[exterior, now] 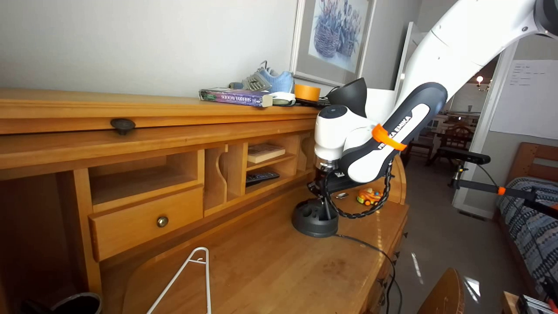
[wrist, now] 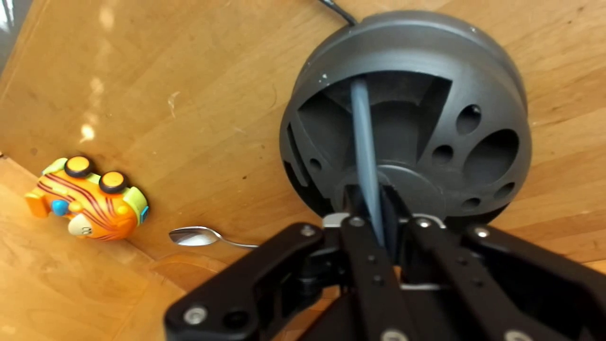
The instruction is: Put the pen from the lamp in the sneaker then put the sneaker on the desktop.
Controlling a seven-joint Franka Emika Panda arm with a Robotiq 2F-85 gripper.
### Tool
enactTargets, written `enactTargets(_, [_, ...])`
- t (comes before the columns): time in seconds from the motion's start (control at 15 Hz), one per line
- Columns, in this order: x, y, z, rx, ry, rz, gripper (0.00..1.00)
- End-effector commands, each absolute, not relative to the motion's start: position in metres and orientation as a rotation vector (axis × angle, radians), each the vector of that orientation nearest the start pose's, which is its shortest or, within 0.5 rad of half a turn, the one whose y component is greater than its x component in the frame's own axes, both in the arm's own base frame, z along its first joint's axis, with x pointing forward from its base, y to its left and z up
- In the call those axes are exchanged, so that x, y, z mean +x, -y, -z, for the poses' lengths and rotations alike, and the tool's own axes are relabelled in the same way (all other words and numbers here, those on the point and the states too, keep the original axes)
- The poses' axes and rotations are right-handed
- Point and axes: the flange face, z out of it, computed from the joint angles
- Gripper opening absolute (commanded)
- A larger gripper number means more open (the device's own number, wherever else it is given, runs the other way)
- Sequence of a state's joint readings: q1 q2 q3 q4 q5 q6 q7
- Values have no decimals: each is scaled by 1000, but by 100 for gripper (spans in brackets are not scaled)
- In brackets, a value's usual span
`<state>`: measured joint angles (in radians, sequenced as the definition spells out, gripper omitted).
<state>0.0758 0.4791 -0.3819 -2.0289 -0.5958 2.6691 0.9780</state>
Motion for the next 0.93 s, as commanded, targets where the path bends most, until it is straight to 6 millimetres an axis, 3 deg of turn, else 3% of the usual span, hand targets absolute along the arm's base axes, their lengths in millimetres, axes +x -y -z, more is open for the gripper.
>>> enactTargets(0.0, [590,157,-240,-3278,-1229,524,3])
enactTargets(0.33, [578,127,-271,-3222,-1131,528,3])
enactTargets(0.87, [554,80,-366,-3105,-976,705,3])
